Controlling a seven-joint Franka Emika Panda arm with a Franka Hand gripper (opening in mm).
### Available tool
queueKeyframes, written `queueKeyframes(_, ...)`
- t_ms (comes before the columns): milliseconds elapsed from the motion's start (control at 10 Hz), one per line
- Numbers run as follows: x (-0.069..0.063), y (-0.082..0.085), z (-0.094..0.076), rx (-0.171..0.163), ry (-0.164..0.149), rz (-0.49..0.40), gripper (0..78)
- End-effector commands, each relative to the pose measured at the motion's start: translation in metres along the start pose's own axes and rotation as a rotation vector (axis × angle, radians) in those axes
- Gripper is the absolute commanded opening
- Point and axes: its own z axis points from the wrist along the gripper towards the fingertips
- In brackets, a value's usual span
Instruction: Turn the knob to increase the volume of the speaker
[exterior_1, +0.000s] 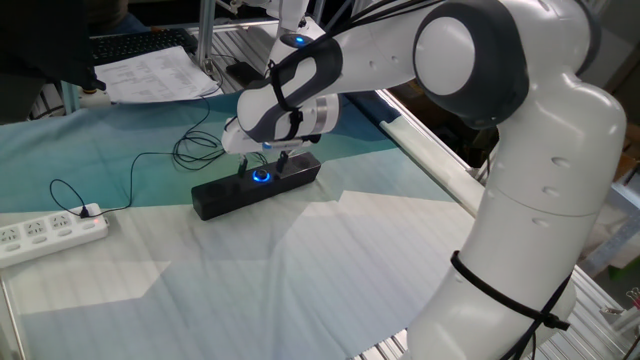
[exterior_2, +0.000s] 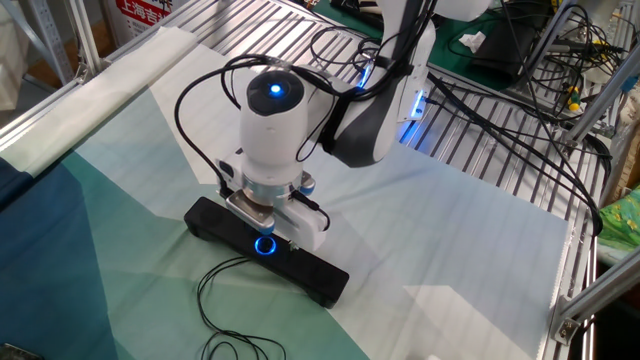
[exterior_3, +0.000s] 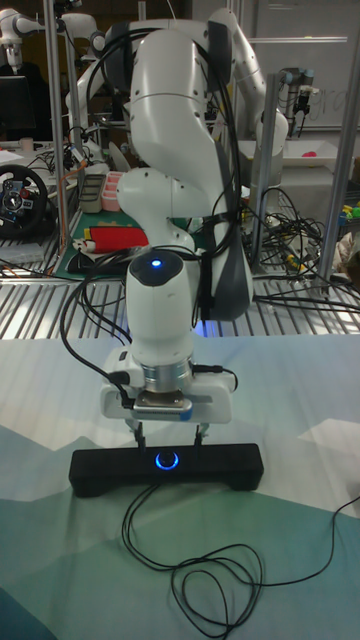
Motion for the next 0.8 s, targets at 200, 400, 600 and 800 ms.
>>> queueKeyframes(200,-0.0003,-0.0013,0.0061,0.004,-0.003,-0.022,77.4)
queueKeyframes(400,-0.0003,-0.0014,0.0066,0.004,-0.003,-0.021,77.4)
queueKeyframes(600,0.0002,-0.0021,0.0101,0.004,-0.006,-0.021,77.4)
queueKeyframes(800,0.0001,-0.0022,0.0103,0.003,-0.006,-0.02,77.4)
